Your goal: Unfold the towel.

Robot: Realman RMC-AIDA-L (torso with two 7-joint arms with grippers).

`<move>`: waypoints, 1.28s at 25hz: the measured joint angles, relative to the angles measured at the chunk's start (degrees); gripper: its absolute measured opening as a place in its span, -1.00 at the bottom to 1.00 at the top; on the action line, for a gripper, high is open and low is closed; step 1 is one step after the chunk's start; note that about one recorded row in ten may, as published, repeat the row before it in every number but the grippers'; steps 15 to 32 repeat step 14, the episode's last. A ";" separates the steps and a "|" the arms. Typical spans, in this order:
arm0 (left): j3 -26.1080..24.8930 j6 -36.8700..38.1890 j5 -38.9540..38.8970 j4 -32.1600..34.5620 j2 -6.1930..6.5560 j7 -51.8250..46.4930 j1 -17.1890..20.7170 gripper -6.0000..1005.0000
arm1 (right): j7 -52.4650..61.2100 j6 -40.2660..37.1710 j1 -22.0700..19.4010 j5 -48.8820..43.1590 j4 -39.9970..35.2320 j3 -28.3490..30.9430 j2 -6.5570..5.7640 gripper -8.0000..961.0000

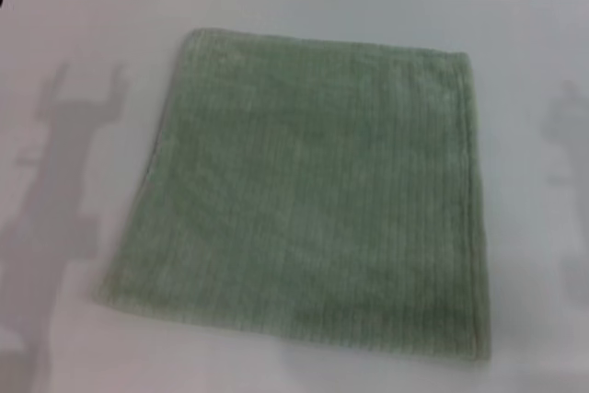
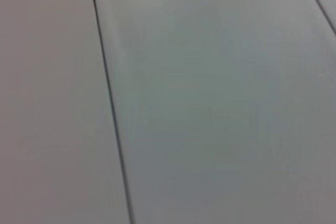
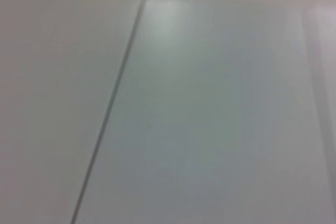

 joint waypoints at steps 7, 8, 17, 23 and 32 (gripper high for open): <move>1.61 5.69 -8.96 17.69 -0.14 -4.68 -6.14 0.56 | 6.75 -19.15 4.39 16.06 -23.00 -5.91 0.30 -0.99; 1.61 5.69 -8.96 17.69 -0.14 -4.68 -6.14 0.56 | 6.75 -19.15 4.39 16.06 -23.00 -5.91 0.30 -0.99; 1.27 5.93 -9.69 23.03 -0.16 -6.56 -8.16 0.56 | 6.66 -21.41 4.20 18.47 -26.70 -7.25 0.24 -0.99; 1.27 5.93 -9.69 23.03 -0.16 -6.56 -8.16 0.56 | 6.66 -21.41 4.20 18.47 -26.70 -7.25 0.24 -0.99; 1.27 5.93 -9.69 23.03 -0.16 -6.56 -8.16 0.56 | 6.66 -21.41 4.20 18.47 -26.70 -7.25 0.24 -0.99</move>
